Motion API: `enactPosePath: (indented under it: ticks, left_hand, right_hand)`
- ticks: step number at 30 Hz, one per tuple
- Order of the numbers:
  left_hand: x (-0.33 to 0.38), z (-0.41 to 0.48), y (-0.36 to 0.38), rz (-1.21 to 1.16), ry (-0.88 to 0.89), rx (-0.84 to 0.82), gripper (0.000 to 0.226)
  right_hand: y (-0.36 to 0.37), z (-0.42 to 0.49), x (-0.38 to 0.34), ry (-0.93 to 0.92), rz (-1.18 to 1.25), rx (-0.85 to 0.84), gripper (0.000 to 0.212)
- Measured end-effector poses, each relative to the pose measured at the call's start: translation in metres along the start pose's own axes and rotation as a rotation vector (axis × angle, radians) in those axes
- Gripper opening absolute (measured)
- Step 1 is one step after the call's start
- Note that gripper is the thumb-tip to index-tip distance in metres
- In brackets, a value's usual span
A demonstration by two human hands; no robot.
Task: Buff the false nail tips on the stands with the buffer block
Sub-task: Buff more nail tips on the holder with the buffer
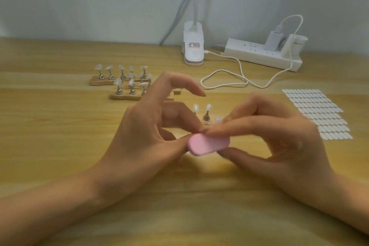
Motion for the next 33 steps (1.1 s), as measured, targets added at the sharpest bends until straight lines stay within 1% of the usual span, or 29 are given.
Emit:
enactPosePath:
  ticks: [4, 7, 10, 13, 17, 19, 22, 26, 28, 31, 33]
  left_hand:
    - [-0.0007, 0.0007, -0.0001, -0.019, -0.012, 0.013, 0.046]
    - [-0.0002, 0.0003, 0.0004, 0.0, 0.005, 0.011, 0.045]
    - [-0.0011, 0.0005, 0.0001, -0.017, -0.01, 0.015, 0.044]
    - [-0.0001, 0.0006, 0.0005, -0.011, 0.0, 0.008, 0.042]
    - [-0.0004, 0.0008, 0.0004, -0.024, -0.014, 0.008, 0.042]
    - [-0.0003, 0.0012, 0.0003, -0.026, -0.02, 0.011, 0.041]
    - [-0.0011, 0.0022, 0.0002, -0.028, -0.023, 0.009, 0.041]
    - [-0.0003, 0.002, 0.0007, -0.024, -0.017, 0.008, 0.039]
    - [-0.0006, 0.0018, 0.0007, -0.024, -0.016, 0.006, 0.04]
    - [-0.0003, 0.0018, 0.0002, -0.023, -0.025, 0.009, 0.038]
    - [-0.0008, 0.0022, 0.0004, -0.023, -0.024, 0.008, 0.039]
  right_hand:
    - [-0.0019, 0.0008, 0.0012, 0.032, 0.011, 0.06, 0.025]
    - [-0.0014, 0.0007, 0.0008, 0.0, -0.002, 0.01, 0.025]
    - [-0.0021, 0.0006, 0.002, 0.043, 0.029, 0.06, 0.026]
    - [-0.0009, 0.0005, 0.0019, 0.009, 0.017, 0.02, 0.027]
    - [-0.0016, 0.0008, 0.0015, 0.031, 0.03, 0.049, 0.026]
    - [-0.0015, 0.0018, 0.0022, 0.012, 0.021, 0.009, 0.026]
    - [-0.0022, 0.002, 0.0025, 0.035, 0.03, 0.046, 0.026]
    - [-0.0012, 0.0015, 0.0023, 0.011, 0.015, 0.004, 0.025]
    - [-0.0008, 0.001, 0.0018, 0.026, 0.023, 0.036, 0.026]
    - [-0.0012, 0.0027, 0.0026, 0.009, 0.014, 0.013, 0.025]
    - [-0.0012, 0.0019, 0.002, 0.027, 0.025, 0.035, 0.025]
Point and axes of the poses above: each hand's wrist, its own z-axis towards the middle knuckle, its own y-axis out of the palm, x = y × z, the point moved 1 cm from there along z, towards the middle knuckle, and after that the axes turned 13 degrees about z, right-handed, at the moved point
